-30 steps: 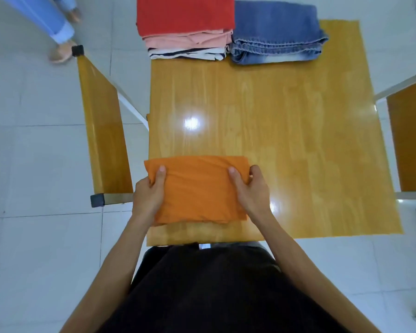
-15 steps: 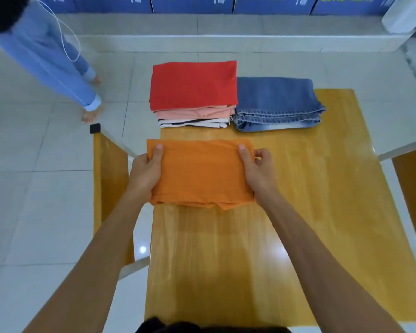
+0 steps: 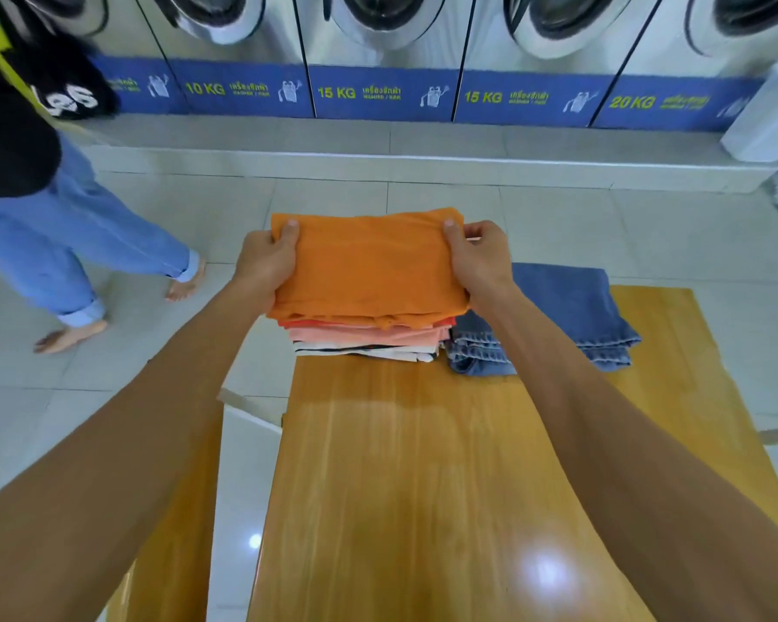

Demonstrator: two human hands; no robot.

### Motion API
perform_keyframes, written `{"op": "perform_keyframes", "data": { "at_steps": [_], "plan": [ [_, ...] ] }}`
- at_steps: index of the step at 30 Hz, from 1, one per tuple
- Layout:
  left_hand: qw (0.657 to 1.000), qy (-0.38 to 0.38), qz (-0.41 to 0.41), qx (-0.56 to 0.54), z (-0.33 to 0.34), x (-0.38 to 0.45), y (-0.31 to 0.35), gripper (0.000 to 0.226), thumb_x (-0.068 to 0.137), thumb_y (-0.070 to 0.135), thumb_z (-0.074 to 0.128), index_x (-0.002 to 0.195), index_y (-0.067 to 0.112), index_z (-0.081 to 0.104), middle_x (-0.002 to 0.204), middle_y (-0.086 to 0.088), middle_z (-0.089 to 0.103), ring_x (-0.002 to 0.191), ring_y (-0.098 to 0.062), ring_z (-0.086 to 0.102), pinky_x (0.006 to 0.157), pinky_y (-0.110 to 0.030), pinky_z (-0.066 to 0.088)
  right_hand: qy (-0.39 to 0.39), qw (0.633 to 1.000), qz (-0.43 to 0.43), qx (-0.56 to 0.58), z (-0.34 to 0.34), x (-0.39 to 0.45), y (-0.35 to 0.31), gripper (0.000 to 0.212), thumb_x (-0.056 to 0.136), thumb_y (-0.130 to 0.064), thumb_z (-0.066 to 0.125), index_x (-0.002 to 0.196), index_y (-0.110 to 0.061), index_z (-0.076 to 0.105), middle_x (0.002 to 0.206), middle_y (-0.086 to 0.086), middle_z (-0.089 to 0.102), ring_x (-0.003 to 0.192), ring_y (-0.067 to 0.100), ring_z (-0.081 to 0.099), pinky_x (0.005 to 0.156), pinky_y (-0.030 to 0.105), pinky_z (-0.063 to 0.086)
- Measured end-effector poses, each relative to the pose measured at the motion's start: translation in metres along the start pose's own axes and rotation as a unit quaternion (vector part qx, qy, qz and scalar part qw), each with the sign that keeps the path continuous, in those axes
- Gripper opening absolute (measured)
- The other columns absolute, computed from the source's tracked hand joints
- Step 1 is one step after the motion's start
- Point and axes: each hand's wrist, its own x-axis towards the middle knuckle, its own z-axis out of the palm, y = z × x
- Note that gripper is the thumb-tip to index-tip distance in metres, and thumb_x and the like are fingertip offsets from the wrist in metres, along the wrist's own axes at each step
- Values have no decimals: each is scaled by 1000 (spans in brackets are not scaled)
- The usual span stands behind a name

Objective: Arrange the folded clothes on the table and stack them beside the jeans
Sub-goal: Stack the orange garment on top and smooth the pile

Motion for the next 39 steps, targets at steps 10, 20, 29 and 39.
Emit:
{"op": "perform_keyframes", "data": {
  "at_steps": [10,20,29,39],
  "plan": [
    [998,3,-55,39,21,44,-28,48,97,45,52,126,8,62,129,-11,62,116,-31,58,97,-40,48,-22,997,46,-66,17,31,42,34,100,-36,56,121,-9,54,112,9,61,100,24,58,78,38,50],
    [997,16,-24,70,20,60,-38,33,97,45,51,94,16,65,96,-2,60,99,-26,55,88,-38,46,9,999,26,-45,24,32,47,31,99,-35,58,117,-10,55,109,5,61,95,20,58,82,40,53],
    [937,165,196,237,27,48,-35,36,96,29,49,128,15,57,129,-9,58,123,-28,51,103,-46,39,93,955,-172,-224,27,26,31,31,99,-25,52,127,-9,53,130,11,53,113,27,55,84,38,47],
    [814,-54,336,470,84,26,-69,60,100,57,9,155,36,12,166,5,2,153,-16,-4,121,-53,-1,-85,812,-277,-507,71,15,65,56,106,-41,20,158,-22,28,167,3,22,155,22,12,124,50,8]
  ]
}}
